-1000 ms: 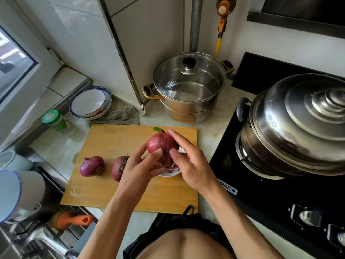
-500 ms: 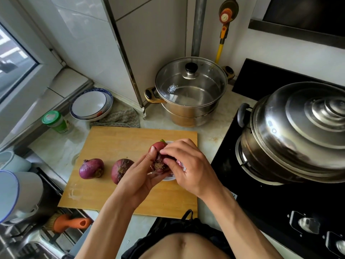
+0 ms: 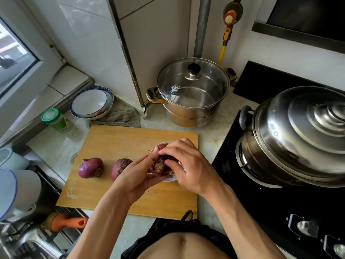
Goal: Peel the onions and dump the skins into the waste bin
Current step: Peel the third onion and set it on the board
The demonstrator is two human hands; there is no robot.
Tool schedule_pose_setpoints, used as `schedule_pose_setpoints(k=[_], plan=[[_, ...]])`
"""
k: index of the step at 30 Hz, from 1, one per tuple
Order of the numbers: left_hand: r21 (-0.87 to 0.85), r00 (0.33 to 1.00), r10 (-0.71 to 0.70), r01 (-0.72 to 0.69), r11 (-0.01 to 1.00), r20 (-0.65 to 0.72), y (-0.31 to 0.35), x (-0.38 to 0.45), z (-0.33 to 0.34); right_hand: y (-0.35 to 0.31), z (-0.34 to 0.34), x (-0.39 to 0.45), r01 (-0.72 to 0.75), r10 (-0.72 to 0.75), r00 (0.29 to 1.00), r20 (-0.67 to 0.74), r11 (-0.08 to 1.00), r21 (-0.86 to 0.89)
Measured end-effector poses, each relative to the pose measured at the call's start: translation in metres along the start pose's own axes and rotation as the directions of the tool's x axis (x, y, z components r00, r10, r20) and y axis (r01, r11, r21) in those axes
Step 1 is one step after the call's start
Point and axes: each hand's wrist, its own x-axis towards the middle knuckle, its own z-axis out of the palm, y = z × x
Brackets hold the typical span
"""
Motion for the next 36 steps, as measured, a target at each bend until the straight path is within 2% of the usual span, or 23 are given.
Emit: schedule_pose_setpoints(k=[11,19,26,36], plan=[[-0.003,0.998,-0.067,0.067,0.998,0.018,-0.003,0.0,0.0,0.003,0.003,-0.005,-0.047,0.048,0.999,-0.004,0.999,0.016],[0.005,1.0,-0.007,0.007,1.0,-0.024,0.007,0.002,0.0,0.004,0.003,-0.01,-0.075,0.075,0.997,-0.013,0.996,0.041],[0.057,1.0,0.004,-0.004,0.998,0.007,0.015,0.001,0.002,0.002,-0.004,0.002,-0.007,0.01,0.998,0.068,0.999,-0.041],[0.078,1.0,0.007,-0.005,0.997,-0.025,0.019,0.006,0.002,0.003,-0.01,0.012,0.005,0.004,0.992,0.126,0.998,-0.066]])
